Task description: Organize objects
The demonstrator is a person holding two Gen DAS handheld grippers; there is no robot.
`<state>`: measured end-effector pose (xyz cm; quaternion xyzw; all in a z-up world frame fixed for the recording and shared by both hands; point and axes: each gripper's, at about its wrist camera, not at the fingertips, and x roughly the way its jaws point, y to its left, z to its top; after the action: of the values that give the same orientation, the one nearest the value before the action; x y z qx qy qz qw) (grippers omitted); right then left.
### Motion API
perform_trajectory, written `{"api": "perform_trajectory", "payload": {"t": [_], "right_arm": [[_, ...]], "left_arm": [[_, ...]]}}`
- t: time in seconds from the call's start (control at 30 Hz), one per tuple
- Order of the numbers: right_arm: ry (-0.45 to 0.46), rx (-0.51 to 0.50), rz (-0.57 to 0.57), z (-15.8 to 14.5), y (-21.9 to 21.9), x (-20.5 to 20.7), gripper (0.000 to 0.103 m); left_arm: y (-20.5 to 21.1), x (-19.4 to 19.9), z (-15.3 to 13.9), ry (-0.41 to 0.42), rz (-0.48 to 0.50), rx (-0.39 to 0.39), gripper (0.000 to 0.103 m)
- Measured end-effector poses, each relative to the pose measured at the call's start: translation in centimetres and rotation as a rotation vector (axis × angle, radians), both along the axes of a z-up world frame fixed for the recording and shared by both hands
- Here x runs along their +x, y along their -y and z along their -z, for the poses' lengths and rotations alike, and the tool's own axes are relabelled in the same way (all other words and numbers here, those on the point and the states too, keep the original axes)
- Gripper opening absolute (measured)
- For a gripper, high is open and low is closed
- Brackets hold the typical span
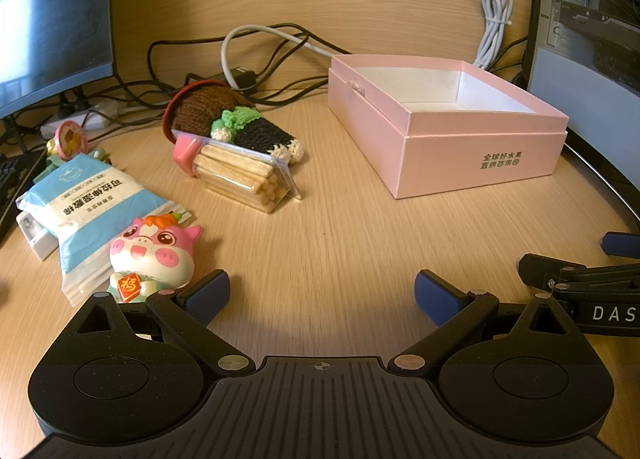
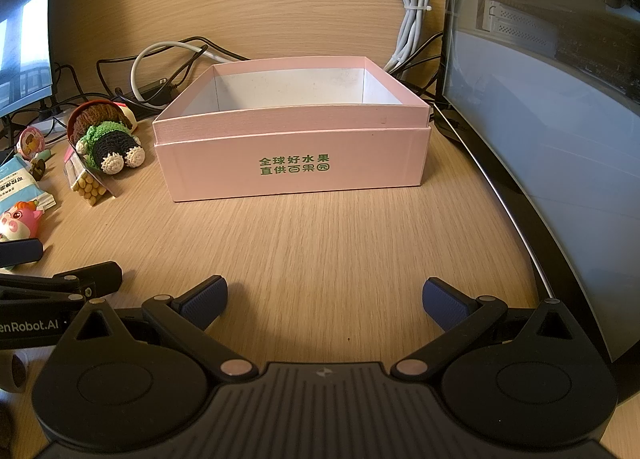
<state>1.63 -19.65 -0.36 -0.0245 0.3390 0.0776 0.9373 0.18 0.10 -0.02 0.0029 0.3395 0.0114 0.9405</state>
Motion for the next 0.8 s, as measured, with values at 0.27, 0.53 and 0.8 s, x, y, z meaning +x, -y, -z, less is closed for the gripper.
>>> {"api": "perform_trajectory", "payload": {"t": [0.27,0.53,0.8], "right_arm": [[0.000,0.000,0.001,0.0,0.0,0.0,0.103],[-0.009,0.001,-0.019,-0.1,0.2,-0.2,0.103],[-0.069,-0.012,-0.025,-0.5,0.0,0.0,0.103]], "left_arm": [[0.3,-0.5,0.0,0.006,-0.016,0.004,0.102],[0.3,-0.4,-0.1,-0.010,-0.031,0.003,0.102],[-4.5,-2.9,-4.8,-0.037,-0.084,-0.137,0.100]]}}
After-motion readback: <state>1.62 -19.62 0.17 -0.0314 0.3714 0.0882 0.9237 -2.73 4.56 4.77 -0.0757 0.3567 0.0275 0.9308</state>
